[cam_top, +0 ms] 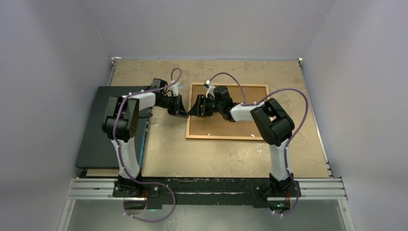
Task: Put the photo into the frame
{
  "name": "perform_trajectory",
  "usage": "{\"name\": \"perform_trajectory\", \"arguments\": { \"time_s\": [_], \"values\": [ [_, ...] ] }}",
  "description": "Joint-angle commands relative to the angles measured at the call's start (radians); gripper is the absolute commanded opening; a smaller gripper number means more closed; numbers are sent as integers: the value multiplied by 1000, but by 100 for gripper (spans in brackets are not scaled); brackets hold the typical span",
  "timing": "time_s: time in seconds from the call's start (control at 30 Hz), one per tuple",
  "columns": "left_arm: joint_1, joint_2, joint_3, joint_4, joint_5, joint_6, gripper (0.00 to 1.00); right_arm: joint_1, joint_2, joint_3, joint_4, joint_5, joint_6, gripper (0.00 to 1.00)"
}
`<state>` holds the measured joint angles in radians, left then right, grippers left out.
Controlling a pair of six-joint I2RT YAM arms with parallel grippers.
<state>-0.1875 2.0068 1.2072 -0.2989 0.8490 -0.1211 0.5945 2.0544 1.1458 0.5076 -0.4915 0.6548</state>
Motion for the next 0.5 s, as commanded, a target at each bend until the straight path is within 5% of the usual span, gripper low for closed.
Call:
{"name": "perform_trajectory", "arguments": {
  "time_s": [0.0, 0.47],
  "values": [
    [-4, 23, -1, 32, -22, 11, 5, 4, 39, 20, -24, -60, -10, 65],
    [-4, 17, -3, 35, -37, 3, 0, 6, 59, 24, -44, -112, -21, 57]
  ]
}}
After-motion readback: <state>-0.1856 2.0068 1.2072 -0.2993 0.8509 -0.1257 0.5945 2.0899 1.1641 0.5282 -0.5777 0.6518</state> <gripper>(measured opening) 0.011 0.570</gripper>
